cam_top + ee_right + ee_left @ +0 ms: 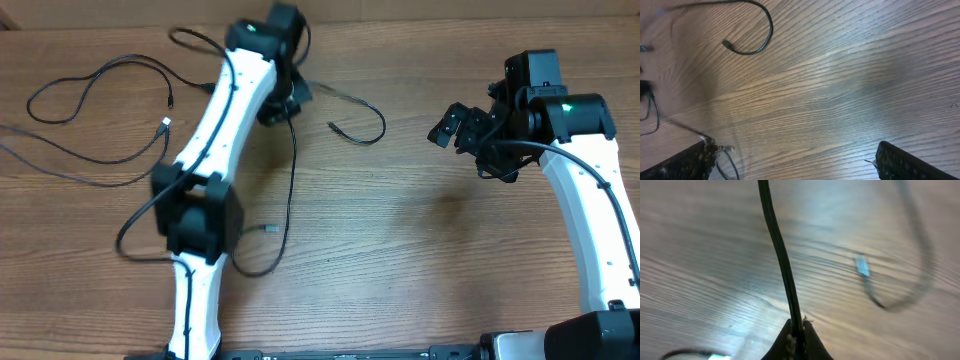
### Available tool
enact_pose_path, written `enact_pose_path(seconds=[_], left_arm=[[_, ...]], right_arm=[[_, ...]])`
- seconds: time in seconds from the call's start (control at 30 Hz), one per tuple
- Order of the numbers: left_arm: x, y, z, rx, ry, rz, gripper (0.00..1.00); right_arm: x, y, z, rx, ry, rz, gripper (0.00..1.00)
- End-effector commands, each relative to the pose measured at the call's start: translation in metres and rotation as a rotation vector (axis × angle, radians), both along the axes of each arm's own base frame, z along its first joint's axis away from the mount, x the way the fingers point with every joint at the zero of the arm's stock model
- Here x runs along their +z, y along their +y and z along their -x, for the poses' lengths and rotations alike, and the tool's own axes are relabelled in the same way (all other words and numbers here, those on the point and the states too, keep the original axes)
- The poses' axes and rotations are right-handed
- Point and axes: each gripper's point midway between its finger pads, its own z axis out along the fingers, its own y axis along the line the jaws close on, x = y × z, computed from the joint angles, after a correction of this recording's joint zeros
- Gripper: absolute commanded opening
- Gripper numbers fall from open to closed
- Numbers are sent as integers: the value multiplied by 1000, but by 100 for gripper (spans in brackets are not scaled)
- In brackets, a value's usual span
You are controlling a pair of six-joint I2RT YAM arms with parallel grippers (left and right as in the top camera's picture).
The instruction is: Untangle cables
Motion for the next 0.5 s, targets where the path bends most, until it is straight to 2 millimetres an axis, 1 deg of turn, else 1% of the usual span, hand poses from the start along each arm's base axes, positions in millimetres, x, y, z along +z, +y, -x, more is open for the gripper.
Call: enact_pose_path(seconds=[0.0, 0.03, 0.07, 0.1, 0.13, 0.17, 0.27, 0.3, 0.37, 0.47], left_arm=[[138, -2, 15, -151, -331, 52, 4], [162, 1, 21, -174, -394, 57, 4], [191, 4, 29, -204, -478, 62, 4], [215, 8, 36, -229, -550, 63, 4], [245, 12, 47, -265, -639, 58, 4], [265, 16, 56, -285, -700, 52, 4], [306, 30, 84, -282, -813, 37, 4], [316, 33, 94, -281, -841, 45, 4], [332, 36, 108, -257, -881, 77, 4], [343, 40, 119, -223, -906, 105, 4]], right_arm=[[1, -3, -2, -10, -5, 9, 100], [1, -3, -2, -10, -5, 8, 100], [1, -3, -2, -10, -5, 8, 100], [1, -3, -2, -10, -5, 8, 100], [1, -3, -2, -10, -5, 8, 100], [1, -3, -2, -10, -5, 9, 100], [1, -3, -2, -10, -5, 8, 100], [1, -3, -2, -10, -5, 9, 100], [1, -3, -2, -10, -5, 8, 100], [1, -3, -2, -10, -5, 9, 100]])
